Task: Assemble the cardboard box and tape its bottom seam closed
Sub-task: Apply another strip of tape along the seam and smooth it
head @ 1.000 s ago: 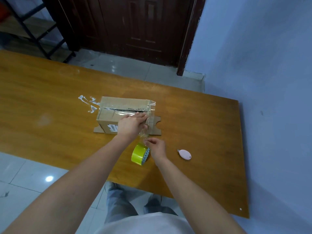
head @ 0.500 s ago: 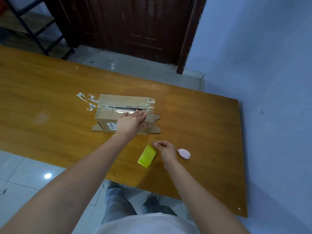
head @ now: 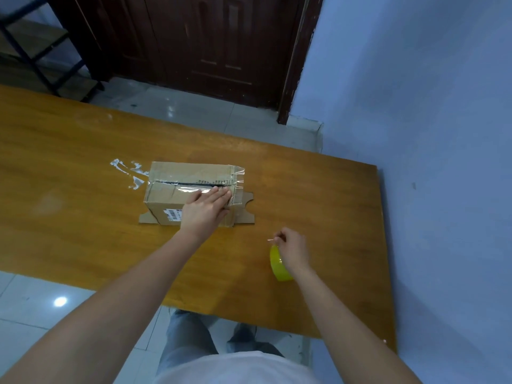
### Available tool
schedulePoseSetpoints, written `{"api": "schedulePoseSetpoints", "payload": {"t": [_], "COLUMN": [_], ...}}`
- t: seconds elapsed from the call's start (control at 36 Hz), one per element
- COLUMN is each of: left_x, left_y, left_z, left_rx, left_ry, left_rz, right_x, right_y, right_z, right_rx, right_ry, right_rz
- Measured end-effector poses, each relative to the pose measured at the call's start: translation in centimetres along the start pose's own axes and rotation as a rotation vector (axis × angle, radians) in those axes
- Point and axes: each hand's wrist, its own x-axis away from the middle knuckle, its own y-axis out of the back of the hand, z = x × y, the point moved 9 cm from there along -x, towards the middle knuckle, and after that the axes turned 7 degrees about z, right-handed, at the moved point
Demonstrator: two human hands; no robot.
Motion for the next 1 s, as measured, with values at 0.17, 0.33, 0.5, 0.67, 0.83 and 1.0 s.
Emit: {"api": "schedulePoseSetpoints", "payload": {"t": [0.17, 0.33, 0.5, 0.67, 0.83, 1.0], "left_x": [-1.1, -1.8, -1.2, -1.7, -1.9, -1.9], "left_y": [-0.6, 0.1, 2.4, 2.1, 1.5, 1.2], "left_z": [0.8, 1.5, 1.5, 1.9, 2.2, 2.4], "left_rx": [-0.005, -0.005, -0.022, -0.013, -0.049, -0.01], "left_ry": [0.003, -0.042, -0.16, -0.213, -0.259, -0.287], "left_rz": [0.158, 0.178, 0.028, 0.104, 0.161, 0.161], "right_x": [0.9, -0.1, -1.5, -2.0, -1.6, -0.4], "right_y": [-3.3, -6.4, -5.4, -5.2, -3.5, 1.9], "right_z": [1.8, 1.8, 0.8, 0.8, 0.8, -0.2], "right_rx": [0.332, 0.389, 0.328, 0.331, -0.027, -0.378], "right_ry": [0.094, 0.021, -0.075, -0.106, -0.11, -0.186], "right_rz": [-0.035, -0.046, -0.15, -0.142, -0.145, -0.386]}}
